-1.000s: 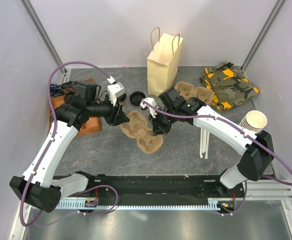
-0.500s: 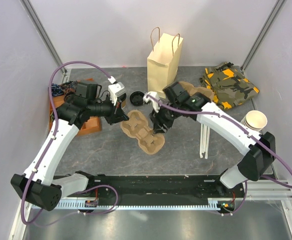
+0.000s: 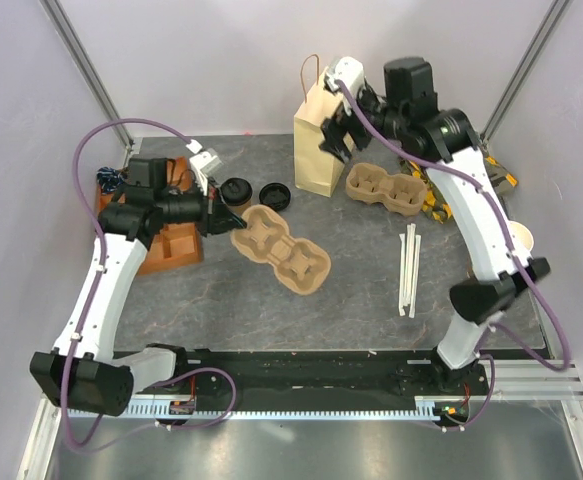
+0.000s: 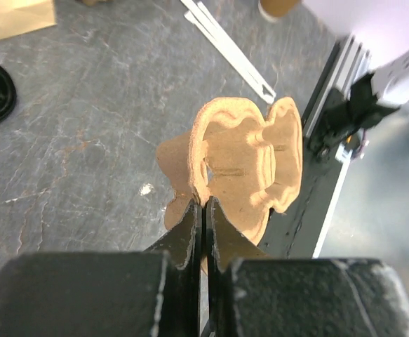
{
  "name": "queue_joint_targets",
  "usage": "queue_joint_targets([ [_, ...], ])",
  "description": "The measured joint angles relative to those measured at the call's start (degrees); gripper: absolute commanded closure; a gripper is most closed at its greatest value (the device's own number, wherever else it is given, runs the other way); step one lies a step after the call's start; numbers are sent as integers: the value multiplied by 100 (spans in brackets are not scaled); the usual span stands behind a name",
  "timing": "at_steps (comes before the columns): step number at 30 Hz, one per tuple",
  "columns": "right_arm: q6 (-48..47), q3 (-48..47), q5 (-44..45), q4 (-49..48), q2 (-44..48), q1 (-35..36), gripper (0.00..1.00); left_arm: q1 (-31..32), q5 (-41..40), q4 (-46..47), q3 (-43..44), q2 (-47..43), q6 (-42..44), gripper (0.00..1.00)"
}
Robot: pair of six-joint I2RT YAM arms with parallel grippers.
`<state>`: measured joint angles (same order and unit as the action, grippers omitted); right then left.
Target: Pack the takeout coffee
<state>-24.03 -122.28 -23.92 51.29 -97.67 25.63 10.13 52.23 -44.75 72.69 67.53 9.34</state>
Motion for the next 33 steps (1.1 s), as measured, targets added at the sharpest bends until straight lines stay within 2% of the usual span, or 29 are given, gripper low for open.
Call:
queue_joint_targets([
  [2, -262, -758, 225, -39, -535, 11, 15, -352, 219, 13, 0, 15, -50, 98],
  [5, -603, -1368, 540, -125, -1176, 31, 19, -942, 516, 39, 0, 13, -105, 98],
  [8, -920, -1335, 879, -238, -1556, 61, 25, -1410, 623, 74, 0, 7, -153, 98],
  [11, -1126, -1082, 1119, -424, -1740, 131, 27, -1598, 664, 146, -4, -31, -254, 98],
  [20, -1545, -988, 1480, -953, -2105, 229, 34, -1832, 820, 337, -114, -83, -503, 98],
  [23, -1696, -887, 1528, -1051, -2149, 229, 42, -1843, 844, 396, -125, -83, -553, 98],
  [24, -1753, -850, 1550, -1058, -2166, 234, 47, -1843, 848, 428, -125, -83, -573, 98],
  [26, -1853, -807, 1596, -1062, -2216, 234, 51, -1862, 870, 472, -125, -83, -608, 98],
  [28, -1958, -739, 1620, -1025, -2243, 234, 61, -1882, 916, 481, -125, -81, -638, 98],
  [29, -2009, -693, 1626, -1010, -2247, 234, 73, -1893, 938, 490, -125, -81, -656, 98],
  [31, -2120, -614, 1628, -975, -2247, 240, 83, -1912, 960, 514, -125, -79, -682, 98],
  [32, -2162, -551, 1626, -986, -2238, 245, 94, -1919, 984, 525, -125, -68, -691, 98],
  [33, -2212, -472, 1626, -988, -2221, 254, 97, -1928, 1001, 535, -120, -52, -697, 98],
])
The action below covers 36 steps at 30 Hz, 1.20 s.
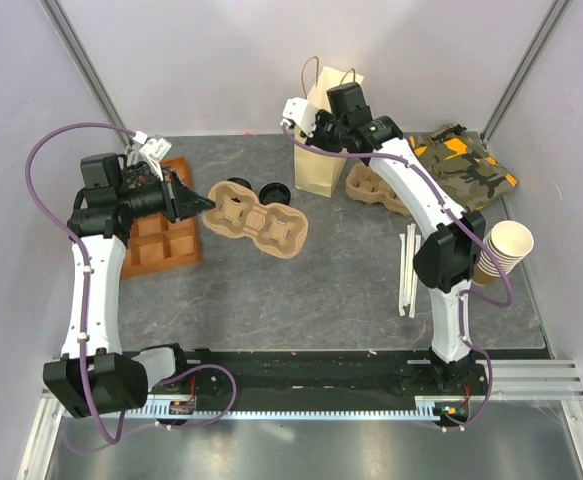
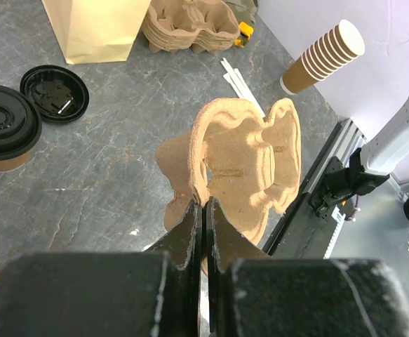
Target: Pack the takeout coffee
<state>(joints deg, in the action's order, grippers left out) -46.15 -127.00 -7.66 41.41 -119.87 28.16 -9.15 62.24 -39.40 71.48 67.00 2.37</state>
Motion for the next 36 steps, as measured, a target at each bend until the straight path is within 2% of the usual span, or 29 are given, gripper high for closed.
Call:
queue_joint_targets([
  [1, -52, 79, 2, 0, 22, 11, 100, -13, 26, 13, 13, 22, -2, 98],
  [7, -258, 326, -9, 243, 354, 216, 100, -42, 90, 17, 306, 166, -9, 98],
  [16, -361, 719, 9, 942, 1814, 866, 100, -476, 363, 90, 1298, 269, -184, 98],
  [23, -212, 1432, 31, 1381, 2706, 986, 100, -946, 870, 155, 1646, 284, -313, 98],
  [24, -181, 1528, 31, 1432, 2791, 1010, 97, -1010, 914, 155, 1668, 284, -328, 98],
  [25, -151, 1668, 44, 1469, 2894, 1058, 82, -1088, 988, 166, 1685, 284, -345, 98],
  [27, -48, 1891, 61, 1565, 3080, 1172, 61, -1174, 1069, 170, 1687, 284, -367, 98],
  [28, -2, 1917, 66, 1617, 3117, 1217, 44, -1185, 1102, 170, 1687, 291, -382, 98],
  [29, 37, 1919, 72, 1617, 3126, 1259, 38, -1189, 1152, 177, 1687, 304, -411, 98],
  [31, 120, 1912, 138, 1556, 3097, 1290, 30, -1189, 1189, 184, 1687, 334, -457, 98],
  [36, 138, 1596, 361, 1176, 2546, 1224, 28, -1189, 1204, 457, 1517, 317, -745, 98],
])
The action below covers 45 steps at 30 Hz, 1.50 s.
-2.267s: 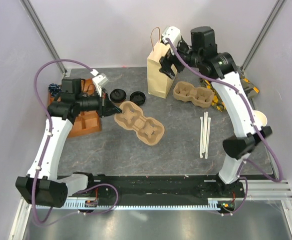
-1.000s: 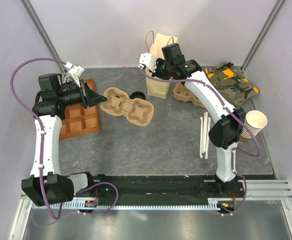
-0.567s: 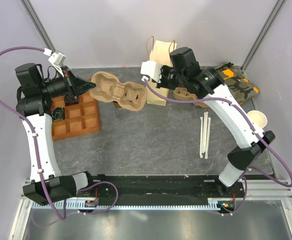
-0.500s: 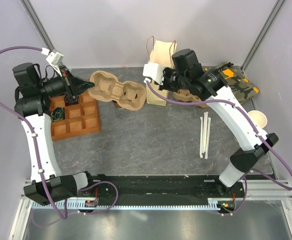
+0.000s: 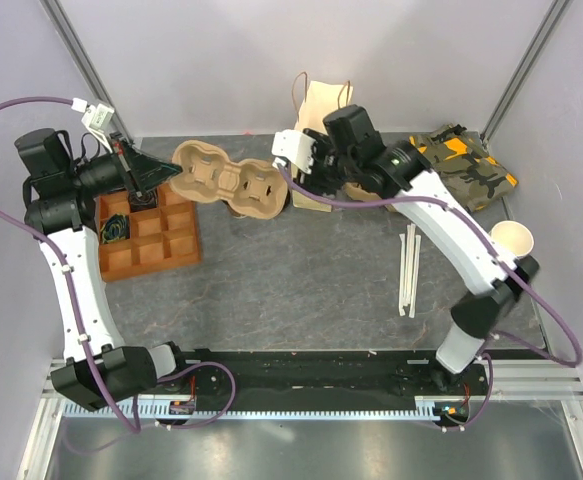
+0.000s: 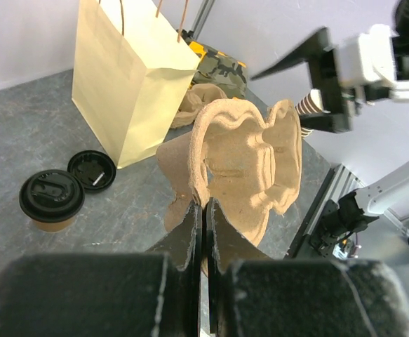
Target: Pack the takeout coffee
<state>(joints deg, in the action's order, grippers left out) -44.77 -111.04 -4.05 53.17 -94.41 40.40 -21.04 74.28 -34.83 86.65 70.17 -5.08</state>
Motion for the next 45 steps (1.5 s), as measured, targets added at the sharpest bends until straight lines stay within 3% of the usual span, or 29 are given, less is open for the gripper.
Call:
queue_joint_targets([
  [8, -127, -1309, -4, -348, -1617, -529, 30, -269, 87, 267, -328, -55, -302, 98],
  [14, -352, -1469, -20, -424, -2000, -765, 42, -509, 190, 715, -597, -59, -706, 98],
  [17, -422, -1469, -68, -428, -2083, -767, 57, -575, 240, 846, -643, -59, -800, 98],
  [18, -428, -1469, -96, -428, -2096, -767, 73, -590, 249, 870, -645, -59, -820, 98],
  [21, -448, -1469, -175, -433, -2109, -765, 100, -621, 258, 966, -658, -57, -868, 98],
  [34, -498, -1467, -391, 15, -1834, -743, 100, -693, 247, 1193, -680, 35, -1014, 98],
  [45, -243, -238, -822, 634, 142, 345, 100, -693, 232, 1537, -678, 70, -1338, 98],
])
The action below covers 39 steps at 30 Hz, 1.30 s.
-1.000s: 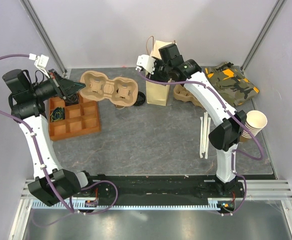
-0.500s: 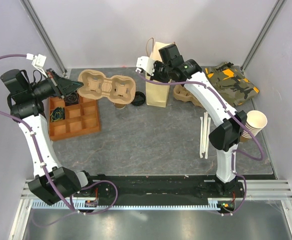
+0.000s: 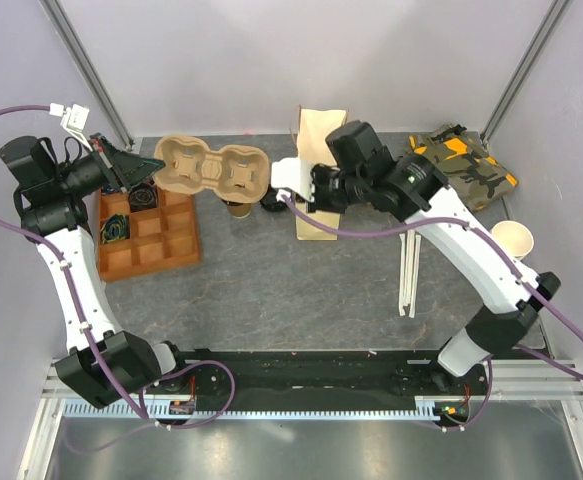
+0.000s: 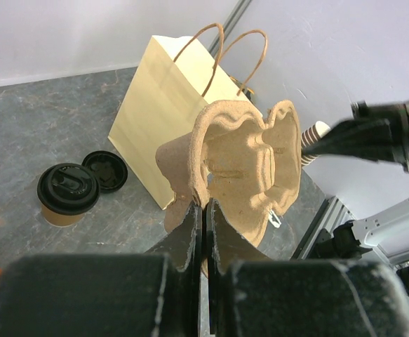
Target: Pack the takeout coffee
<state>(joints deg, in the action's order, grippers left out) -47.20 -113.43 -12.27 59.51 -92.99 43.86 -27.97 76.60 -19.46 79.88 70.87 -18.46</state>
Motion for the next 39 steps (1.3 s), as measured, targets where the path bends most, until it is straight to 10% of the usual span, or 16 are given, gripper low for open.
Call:
queue_joint_targets([
  [5, 345, 503, 107, 188, 321, 297, 34, -9, 0, 20, 0, 0, -46, 98],
  [11, 356, 629, 839, -46, 219, 267, 17, -9, 0, 37, 0, -22, -70, 98],
  [18, 186, 210, 1187, -313, -560, -74, 26, -9, 0, 83, 0, -48, -96, 98],
  [25, -129, 76, 1054, -306, -1128, -553, 64, -13, 0, 144, 0, -48, -111, 98],
  [28, -275, 76, 905, -205, -1202, -555, 99, -22, 0, 166, 0, -48, -116, 98],
  [39, -249, -391, 431, 422, -1193, -527, 100, -55, 2, 229, 0, -48, -175, 98],
])
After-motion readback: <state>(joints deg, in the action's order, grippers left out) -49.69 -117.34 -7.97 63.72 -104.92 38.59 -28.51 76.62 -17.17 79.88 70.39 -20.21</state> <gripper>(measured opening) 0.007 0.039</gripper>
